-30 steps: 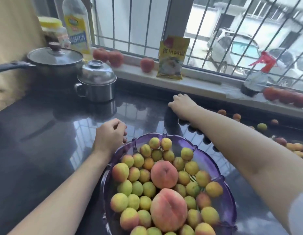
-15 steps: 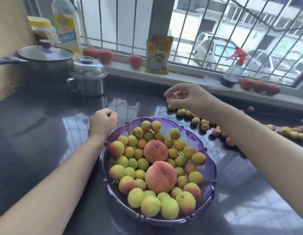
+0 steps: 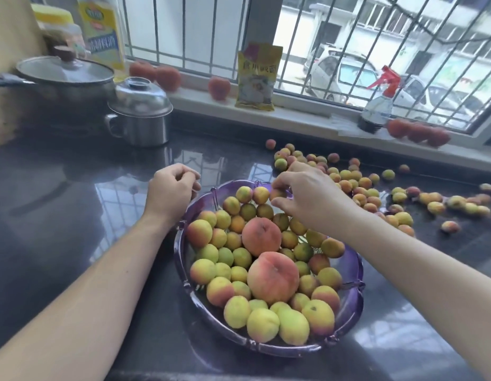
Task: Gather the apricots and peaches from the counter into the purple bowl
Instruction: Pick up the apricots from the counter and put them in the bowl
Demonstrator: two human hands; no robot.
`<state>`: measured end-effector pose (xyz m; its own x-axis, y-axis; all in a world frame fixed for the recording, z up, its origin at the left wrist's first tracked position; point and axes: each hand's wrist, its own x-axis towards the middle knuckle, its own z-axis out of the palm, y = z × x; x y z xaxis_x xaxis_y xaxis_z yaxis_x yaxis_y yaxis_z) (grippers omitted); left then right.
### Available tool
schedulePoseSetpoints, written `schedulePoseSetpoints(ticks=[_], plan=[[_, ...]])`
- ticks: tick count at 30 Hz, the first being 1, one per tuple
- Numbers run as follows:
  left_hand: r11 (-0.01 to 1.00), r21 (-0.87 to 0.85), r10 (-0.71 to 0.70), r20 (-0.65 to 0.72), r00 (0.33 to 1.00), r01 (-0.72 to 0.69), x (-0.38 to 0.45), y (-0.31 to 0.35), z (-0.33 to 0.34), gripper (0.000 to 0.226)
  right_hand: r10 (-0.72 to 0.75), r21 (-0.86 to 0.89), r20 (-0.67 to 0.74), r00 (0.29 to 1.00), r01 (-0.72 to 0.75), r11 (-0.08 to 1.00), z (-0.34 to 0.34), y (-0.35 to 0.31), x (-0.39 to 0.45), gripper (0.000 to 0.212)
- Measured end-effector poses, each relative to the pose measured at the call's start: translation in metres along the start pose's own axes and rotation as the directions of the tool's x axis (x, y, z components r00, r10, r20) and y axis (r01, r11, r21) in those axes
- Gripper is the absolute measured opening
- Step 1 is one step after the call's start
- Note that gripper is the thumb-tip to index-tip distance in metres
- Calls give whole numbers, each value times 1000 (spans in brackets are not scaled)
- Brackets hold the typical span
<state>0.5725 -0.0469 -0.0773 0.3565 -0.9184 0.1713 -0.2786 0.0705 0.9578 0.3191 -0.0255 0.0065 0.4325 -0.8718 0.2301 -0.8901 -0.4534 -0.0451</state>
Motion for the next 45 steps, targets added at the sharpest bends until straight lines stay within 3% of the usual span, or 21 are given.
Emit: schedulePoseSetpoints(ticks=[4, 7, 9, 12, 16, 19, 22, 27, 32, 37, 41, 45], plan=[[988, -152, 34, 68, 997, -23, -8, 8, -2, 31, -31, -60, -16, 999, 30, 998, -5, -6, 0, 25], [866, -472, -63, 226, 972, 166, -15, 17, -1, 28, -83, -110, 7, 997, 83, 990, -5, -8, -2, 15], [769, -545, -111, 399, 910, 333, -16, 17, 0, 27, -115, -144, 12, 993, 116, 983, -3, -9, -2, 13], [724, -499, -138, 573, 808, 477, -19, 16, -1, 32, -128, -141, 12, 992, 129, 982, 0, -7, 0, 13], [657, -494, -160, 647, 745, 570, -23, 19, -2, 48, -117, -45, 8, 993, 117, 992, -6, 3, 2, 18], [609, -501, -142, 694, 706, 615, -26, 21, -1, 56, 29, 116, -201, 979, -6, 993, -24, 26, 13, 14], [588, -477, -106, 755, 647, 653, -30, 20, 0, 49, 221, 235, -166, 961, -179, 956, -29, 58, 33, 20], [591, -424, -69, 821, 567, 687, -29, 20, -3, 54, 275, 105, 38, 961, -278, 955, 6, 87, 73, 25], [634, -345, -94, 854, 512, 692, -22, 20, -4, 56, 162, -48, 143, 976, -157, 986, 30, 85, 139, 38], [686, -217, -147, 893, 425, 694, -12, 12, -7, 63, 123, -157, 298, 947, -78, 984, 67, 98, 196, 53], [657, -198, -133, 919, 371, 727, -7, 7, -8, 68, 160, -239, 328, 931, -82, 967, 89, 107, 219, 46], [671, -210, -117, 917, 381, 711, -7, 6, -9, 66, 180, -277, 234, 955, -112, 954, 96, 102, 220, 27]])
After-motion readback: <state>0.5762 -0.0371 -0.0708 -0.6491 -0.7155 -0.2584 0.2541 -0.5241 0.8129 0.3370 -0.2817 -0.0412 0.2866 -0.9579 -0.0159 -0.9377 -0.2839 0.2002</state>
